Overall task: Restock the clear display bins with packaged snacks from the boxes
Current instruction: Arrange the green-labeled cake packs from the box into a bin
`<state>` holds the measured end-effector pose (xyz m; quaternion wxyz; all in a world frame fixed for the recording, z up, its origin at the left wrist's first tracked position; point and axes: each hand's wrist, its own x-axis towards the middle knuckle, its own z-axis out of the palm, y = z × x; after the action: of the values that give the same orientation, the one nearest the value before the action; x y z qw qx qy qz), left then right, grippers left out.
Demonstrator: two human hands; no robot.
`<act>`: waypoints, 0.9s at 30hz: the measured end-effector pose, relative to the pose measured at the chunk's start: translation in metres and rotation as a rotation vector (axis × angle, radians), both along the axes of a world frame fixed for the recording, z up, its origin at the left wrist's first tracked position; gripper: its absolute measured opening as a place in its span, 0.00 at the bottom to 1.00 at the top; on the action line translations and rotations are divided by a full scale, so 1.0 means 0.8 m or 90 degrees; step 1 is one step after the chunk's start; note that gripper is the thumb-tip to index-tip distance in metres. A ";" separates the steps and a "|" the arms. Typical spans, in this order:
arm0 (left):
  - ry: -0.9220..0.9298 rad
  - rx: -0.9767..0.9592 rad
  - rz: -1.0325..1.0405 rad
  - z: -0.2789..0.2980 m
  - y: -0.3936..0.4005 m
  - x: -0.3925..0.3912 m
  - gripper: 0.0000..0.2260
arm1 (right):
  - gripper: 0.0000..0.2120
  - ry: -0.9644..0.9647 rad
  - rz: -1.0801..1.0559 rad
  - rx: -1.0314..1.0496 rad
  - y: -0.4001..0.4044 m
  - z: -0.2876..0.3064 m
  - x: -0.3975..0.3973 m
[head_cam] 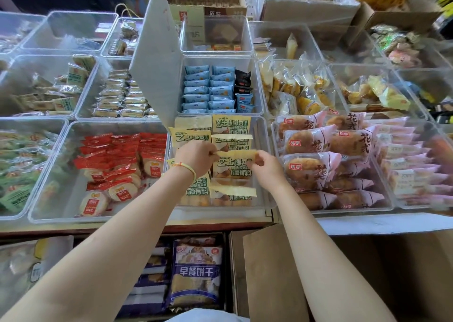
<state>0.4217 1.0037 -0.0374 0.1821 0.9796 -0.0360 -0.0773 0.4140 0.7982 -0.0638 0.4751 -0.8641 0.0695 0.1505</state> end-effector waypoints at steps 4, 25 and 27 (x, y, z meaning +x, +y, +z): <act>-0.014 -0.114 0.037 0.006 0.004 -0.010 0.11 | 0.30 -0.003 -0.034 0.031 -0.004 0.024 -0.037; 0.031 0.068 -0.034 0.002 0.003 -0.050 0.07 | 0.16 0.009 0.001 -0.170 0.020 -0.011 -0.053; -0.009 0.022 -0.012 -0.003 0.006 -0.052 0.07 | 0.18 0.022 0.010 -0.163 0.020 -0.011 -0.057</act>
<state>0.3804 1.0083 -0.0398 0.1642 0.9827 -0.0452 -0.0730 0.3682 0.8143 -0.0722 0.3586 -0.9155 0.0895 0.1590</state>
